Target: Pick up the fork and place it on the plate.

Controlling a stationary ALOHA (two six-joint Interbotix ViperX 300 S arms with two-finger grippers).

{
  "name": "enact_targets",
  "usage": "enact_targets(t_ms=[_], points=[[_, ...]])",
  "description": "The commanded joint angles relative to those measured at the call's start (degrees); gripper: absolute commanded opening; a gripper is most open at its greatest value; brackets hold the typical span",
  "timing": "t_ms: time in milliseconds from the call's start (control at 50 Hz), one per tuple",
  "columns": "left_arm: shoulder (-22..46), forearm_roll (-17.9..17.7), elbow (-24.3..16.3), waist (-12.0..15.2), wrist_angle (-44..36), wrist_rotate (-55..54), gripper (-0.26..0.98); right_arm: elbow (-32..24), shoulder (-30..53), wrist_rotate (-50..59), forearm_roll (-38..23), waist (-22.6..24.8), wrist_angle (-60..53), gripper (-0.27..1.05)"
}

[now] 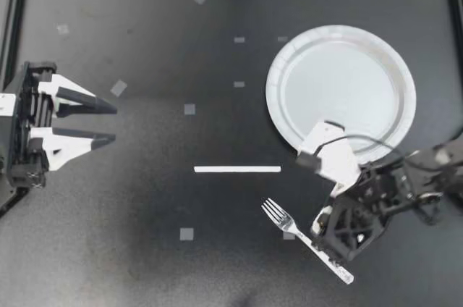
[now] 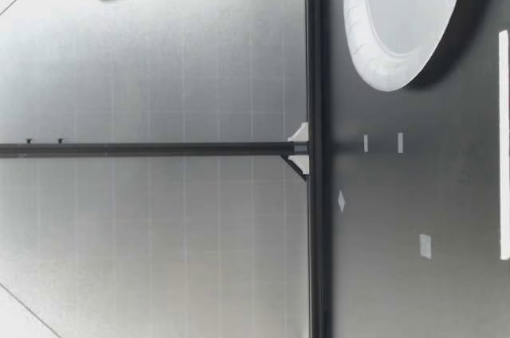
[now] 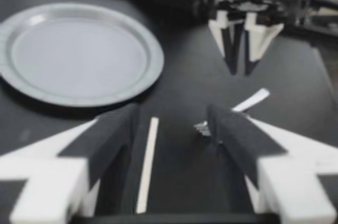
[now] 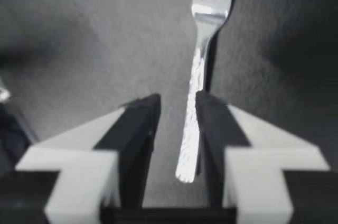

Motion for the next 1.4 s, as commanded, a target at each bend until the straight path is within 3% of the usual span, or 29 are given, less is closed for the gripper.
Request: enact_targets(t_ms=[0,160,540,1380], points=[[0.18,0.09,-0.26,0.18,-0.7,0.88,0.53,-2.37,2.11,0.62,-0.18,1.14,0.0,0.42],[-0.26,0.09,0.18,0.18,-0.79,2.11,0.53,-4.66,8.0,0.53,-0.44,1.76,0.97,0.42],[-0.53,0.18,0.44,0.18,-0.7,2.37,0.53,-7.38,12.92,0.62,-1.41,1.67,0.62,0.42],[-3.25,0.09,1.67,-1.14,-0.53,1.85,0.53,-7.65,15.12,0.7,-1.49,1.67,0.53,0.4]])
